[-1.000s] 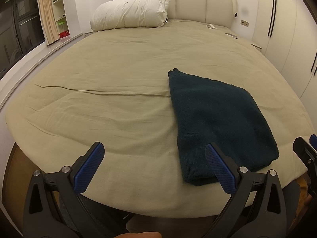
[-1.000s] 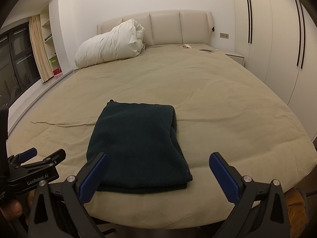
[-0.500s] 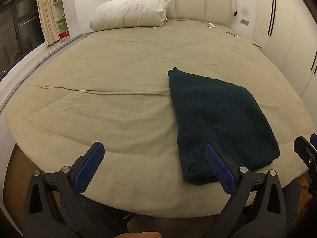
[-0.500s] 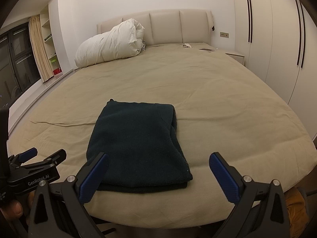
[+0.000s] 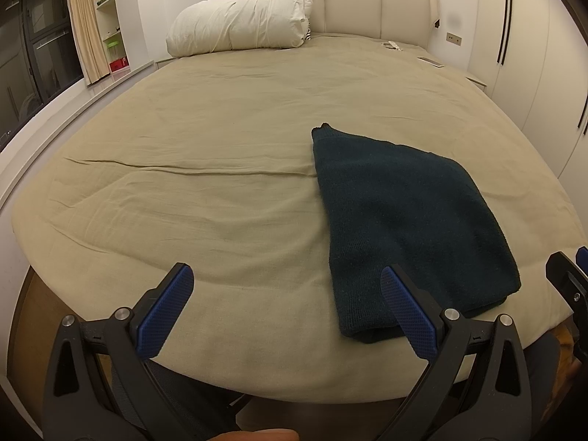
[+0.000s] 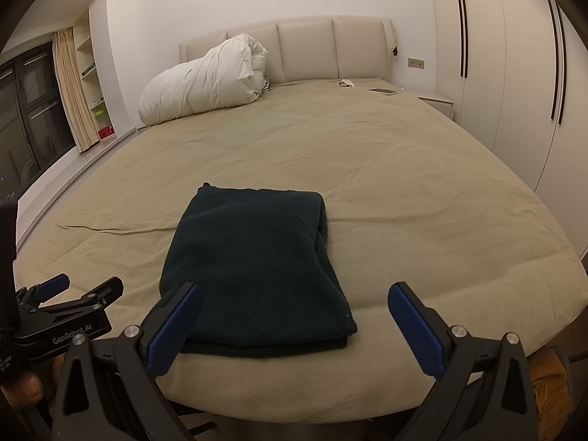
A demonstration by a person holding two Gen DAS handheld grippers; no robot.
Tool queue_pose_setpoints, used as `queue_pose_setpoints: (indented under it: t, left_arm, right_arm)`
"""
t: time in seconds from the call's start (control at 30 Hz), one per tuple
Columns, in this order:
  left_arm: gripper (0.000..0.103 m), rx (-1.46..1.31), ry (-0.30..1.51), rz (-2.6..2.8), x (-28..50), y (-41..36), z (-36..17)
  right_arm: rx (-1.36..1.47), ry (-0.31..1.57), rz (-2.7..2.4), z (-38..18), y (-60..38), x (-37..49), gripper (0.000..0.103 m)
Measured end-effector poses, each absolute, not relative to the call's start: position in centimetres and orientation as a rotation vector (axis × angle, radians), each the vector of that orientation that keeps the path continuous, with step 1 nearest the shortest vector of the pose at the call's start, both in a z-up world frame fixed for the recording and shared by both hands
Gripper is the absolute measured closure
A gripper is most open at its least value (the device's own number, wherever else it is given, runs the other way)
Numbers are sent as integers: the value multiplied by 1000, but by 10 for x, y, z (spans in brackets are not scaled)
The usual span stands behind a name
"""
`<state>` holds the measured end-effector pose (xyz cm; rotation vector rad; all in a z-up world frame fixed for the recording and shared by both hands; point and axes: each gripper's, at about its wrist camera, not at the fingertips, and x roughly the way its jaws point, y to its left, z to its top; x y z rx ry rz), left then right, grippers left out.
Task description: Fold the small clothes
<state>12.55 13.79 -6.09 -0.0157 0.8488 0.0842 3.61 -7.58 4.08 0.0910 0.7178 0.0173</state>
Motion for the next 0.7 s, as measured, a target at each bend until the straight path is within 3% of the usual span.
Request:
queue_pose_setpoints:
  t: [0.7]
  left_arm:
    - [0,2,875,74,133,144,-64]
  right_arm:
    - [94,721,18,39,-76,35,0]
